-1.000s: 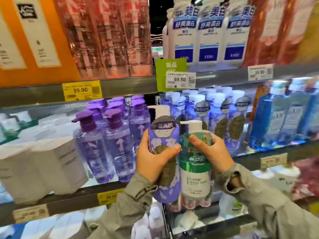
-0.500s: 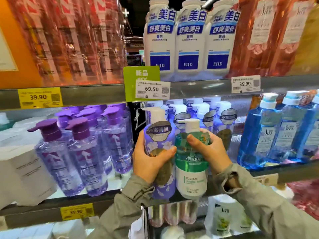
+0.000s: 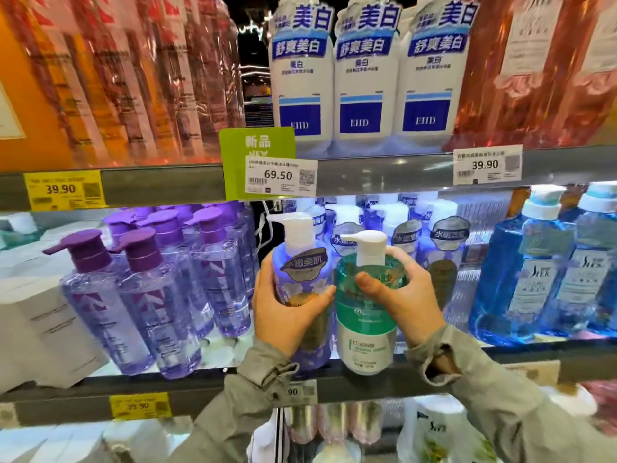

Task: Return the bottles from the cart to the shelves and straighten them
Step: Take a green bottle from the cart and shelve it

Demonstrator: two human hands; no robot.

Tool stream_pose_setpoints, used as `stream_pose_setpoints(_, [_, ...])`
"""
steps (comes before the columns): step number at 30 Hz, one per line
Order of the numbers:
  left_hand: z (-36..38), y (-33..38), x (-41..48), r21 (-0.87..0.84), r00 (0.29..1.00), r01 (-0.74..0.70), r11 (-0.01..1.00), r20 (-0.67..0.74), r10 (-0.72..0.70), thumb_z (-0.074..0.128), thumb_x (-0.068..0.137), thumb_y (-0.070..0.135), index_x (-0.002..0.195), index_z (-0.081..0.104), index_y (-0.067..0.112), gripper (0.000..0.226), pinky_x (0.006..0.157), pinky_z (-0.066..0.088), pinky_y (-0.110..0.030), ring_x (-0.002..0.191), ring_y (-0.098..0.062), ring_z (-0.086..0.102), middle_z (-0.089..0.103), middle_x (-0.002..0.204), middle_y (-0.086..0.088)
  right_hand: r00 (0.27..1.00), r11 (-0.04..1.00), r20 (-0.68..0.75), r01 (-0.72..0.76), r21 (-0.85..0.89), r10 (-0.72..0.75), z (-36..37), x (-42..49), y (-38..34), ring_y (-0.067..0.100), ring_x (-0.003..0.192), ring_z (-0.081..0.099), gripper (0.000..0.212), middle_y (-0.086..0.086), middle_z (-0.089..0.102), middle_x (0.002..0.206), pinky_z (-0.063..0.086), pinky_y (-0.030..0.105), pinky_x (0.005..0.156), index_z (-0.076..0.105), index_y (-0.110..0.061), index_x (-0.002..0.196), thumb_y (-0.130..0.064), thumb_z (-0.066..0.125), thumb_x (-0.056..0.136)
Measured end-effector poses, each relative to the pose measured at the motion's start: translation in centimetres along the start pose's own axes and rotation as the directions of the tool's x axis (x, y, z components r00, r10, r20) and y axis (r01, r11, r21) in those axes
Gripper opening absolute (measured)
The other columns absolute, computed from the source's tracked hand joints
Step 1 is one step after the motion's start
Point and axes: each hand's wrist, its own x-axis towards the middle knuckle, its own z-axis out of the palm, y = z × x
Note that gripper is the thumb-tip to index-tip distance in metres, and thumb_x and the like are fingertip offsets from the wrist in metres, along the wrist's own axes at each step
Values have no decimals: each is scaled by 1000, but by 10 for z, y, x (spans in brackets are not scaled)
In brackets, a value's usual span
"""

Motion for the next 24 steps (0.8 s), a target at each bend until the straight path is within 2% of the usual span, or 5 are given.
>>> stream_pose_setpoints(2, [-1,-6,0,-7,999,25,1000,-25,-25,84,52,34,120,51,39,75,97,50,-40,110,-19,62,65,119,-2,1000,1000,-6,-3,21,3,0,-2,4,4,79,69,54,-12,73,86,52,15,64,61,-22,97,-42,81,52])
stream_pose_setpoints(8, [2,-24,-5,77,998,60,995,-12,-59,91,50,33,116,50,44,79,86,46,-10,107,-3,60,63,119,3,999,998,-39,-8,64,10,1,-5,8,2,77,69,81,-12,73,87,51,12,63,60,-19,100,-68,81,38])
stream_pose_setpoints(12, [2,-32,-3,128,997,81,989,-27,-78,83,48,47,115,49,57,75,93,49,-25,110,-8,59,61,118,5,999,998,-33,-19,54,20,1,-3,9,-1,78,68,82,-16,73,86,51,11,64,58,-21,100,-71,79,39])
stream_pose_setpoints(15, [-3,-38,-9,175,997,81,981,-8,-81,84,51,48,123,51,39,80,95,50,-42,111,-16,59,61,119,1,999,997,-33,-35,72,37,2,-4,12,0,78,69,82,-15,73,85,51,12,64,57,-22,100,-71,79,38])
stream_pose_setpoints(24, [-17,-39,-19,318,993,60,946,78,-89,85,54,52,133,45,23,93,91,52,-29,111,-13,59,60,123,4,999,997,-15,-34,67,35,1,-4,13,-1,75,69,82,-16,73,84,51,11,63,57,-22,99,-74,77,39])
